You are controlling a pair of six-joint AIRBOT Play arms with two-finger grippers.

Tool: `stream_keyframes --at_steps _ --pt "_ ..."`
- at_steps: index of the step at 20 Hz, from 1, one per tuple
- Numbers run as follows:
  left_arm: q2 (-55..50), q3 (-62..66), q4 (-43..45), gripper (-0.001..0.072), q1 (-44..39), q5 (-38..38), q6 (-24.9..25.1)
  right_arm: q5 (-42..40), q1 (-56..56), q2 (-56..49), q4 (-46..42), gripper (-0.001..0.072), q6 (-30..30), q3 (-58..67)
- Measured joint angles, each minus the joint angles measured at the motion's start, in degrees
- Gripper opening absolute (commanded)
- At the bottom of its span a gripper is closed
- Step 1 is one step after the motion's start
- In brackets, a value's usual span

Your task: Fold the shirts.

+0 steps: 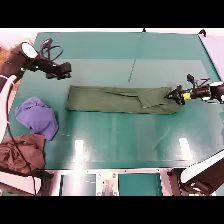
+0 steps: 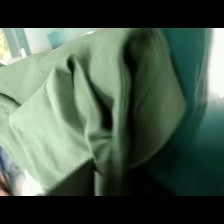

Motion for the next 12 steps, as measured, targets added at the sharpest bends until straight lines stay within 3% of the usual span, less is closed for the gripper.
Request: stream_keyframes --at_steps 5,12 --pt "-3.6 -0.2 -4.7 0.0023 -9.4 4.3 1.4 4.5 2.8 2.1 0.8 0.0019 0.5 9.0" --pt "-14.7 2.9 -15.4 0.0023 -27.0 22.4 6.8 15.0 7.4 14.0 1.3 0.0020 5.4 19.5"
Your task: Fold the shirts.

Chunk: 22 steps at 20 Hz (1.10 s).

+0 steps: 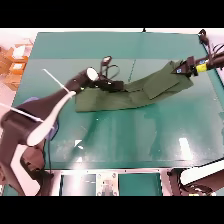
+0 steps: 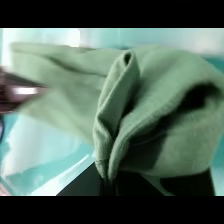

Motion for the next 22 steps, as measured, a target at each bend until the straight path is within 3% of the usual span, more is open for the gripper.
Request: stream_keyframes --at_steps 4,12,18,22 --pt "-8.1 8.0 -4.5 0.0023 -4.7 2.6 1.4 3.8 4.1 6.4 0.2 0.0020 2.7 1.7" --pt "-15.8 17.0 -12.5 0.0023 -5.8 -5.7 2.0 5.0 9.2 10.6 0.0 0.0020 5.7 2.3" --pt "-9.4 17.7 -13.5 0.0023 4.9 -20.2 2.1 0.4 14.6 10.9 -1.9 0.0020 8.9 -1.0" --pt "-2.2 17.8 -12.6 0.0023 17.2 -33.0 2.1 -12.1 24.9 10.5 -2.2 0.0021 10.8 -7.8"
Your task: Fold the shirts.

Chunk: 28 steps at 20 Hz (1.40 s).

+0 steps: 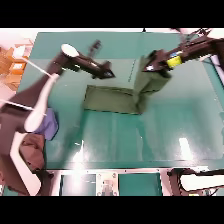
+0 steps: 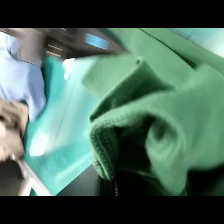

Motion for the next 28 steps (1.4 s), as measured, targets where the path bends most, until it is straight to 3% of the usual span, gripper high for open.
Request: stream_keyframes --at_steps 4,5,6,7,11,17,21,25,28 --pt "5.9 0.0 2.7 0.0023 11.4 -8.4 0.0 -18.6 13.1 -4.1 0.0 0.0047 0.8 -6.2" --pt "6.8 0.0 3.0 0.0023 13.8 -10.0 0.0 -23.6 16.7 -6.2 0.2 0.0227 1.0 -7.1" --pt "7.4 0.0 3.3 0.0023 15.7 -11.1 0.0 -28.6 20.2 -8.7 1.0 0.0543 1.1 -7.6" --pt "7.8 0.0 3.8 0.0024 17.6 -12.4 0.0 -33.0 23.2 -11.0 1.8 0.0582 1.0 -8.0" --pt "8.7 0.0 4.7 0.0023 21.0 -14.8 0.7 -42.3 27.9 -16.4 3.9 0.0562 1.1 -6.8" --pt "9.0 0.0 5.1 0.0023 22.1 -15.8 2.9 -28.6 12.4 -9.6 2.1 0.0561 2.7 -5.0" --pt "9.0 0.0 5.1 0.0024 22.2 -16.4 3.3 -19.6 -0.8 -3.5 -0.9 0.0563 3.8 -12.0" --pt "9.0 0.0 5.1 0.0024 22.3 -16.5 3.4 -18.6 -6.9 -2.1 -0.4 0.0563 2.1 -25.6" --pt "9.0 0.0 5.2 0.0023 22.3 -16.4 3.5 -22.3 -6.2 -4.9 5.5 0.0560 -1.8 -32.2"
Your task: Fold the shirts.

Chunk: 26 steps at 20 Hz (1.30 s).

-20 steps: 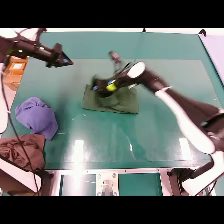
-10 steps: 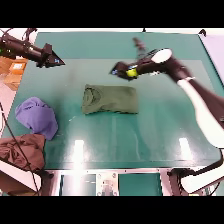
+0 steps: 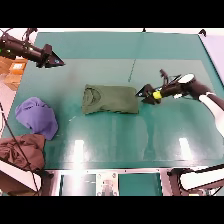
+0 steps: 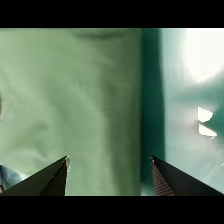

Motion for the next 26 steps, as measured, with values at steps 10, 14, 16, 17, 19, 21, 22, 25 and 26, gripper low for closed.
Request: stream_keyframes --at_steps 10,14,16,17,19,21,22,25,26 --pt "0.0 0.0 0.0 0.0024 0.0 -0.3 0.0 -3.4 5.2 -6.6 9.5 0.0018 -4.3 8.2" --pt "0.0 0.0 0.0 0.0024 0.0 -0.8 0.0 -1.1 -6.3 2.4 1.6 0.0017 -1.2 9.3" --pt "0.0 0.0 0.0 0.0024 0.0 -0.9 0.0 1.0 -15.3 8.3 -4.7 0.0017 1.0 8.2" --pt "0.0 0.0 0.0 0.0024 0.0 -0.9 0.0 1.9 -20.7 11.3 -7.7 0.0017 1.7 7.2" --pt "0.0 0.0 0.0 0.0023 0.0 -0.8 0.0 3.6 -31.8 16.8 -12.7 0.0017 2.4 4.5" --pt "0.0 0.0 0.0 0.0024 0.0 -0.4 0.0 4.7 -43.5 21.1 -16.5 0.0017 1.9 1.3" --pt "0.0 0.0 0.0 0.0024 0.0 -0.1 0.0 5.0 -49.0 22.7 -17.8 0.0017 1.3 -0.3" --pt "0.0 0.0 0.0 0.0024 0.0 0.9 0.0 5.5 -65.0 25.5 -20.3 0.0017 -0.5 -5.8" --pt "0.0 0.0 0.0 0.0024 0.0 1.2 0.0 5.2 -68.9 25.9 -20.9 0.0017 -0.9 -7.9"
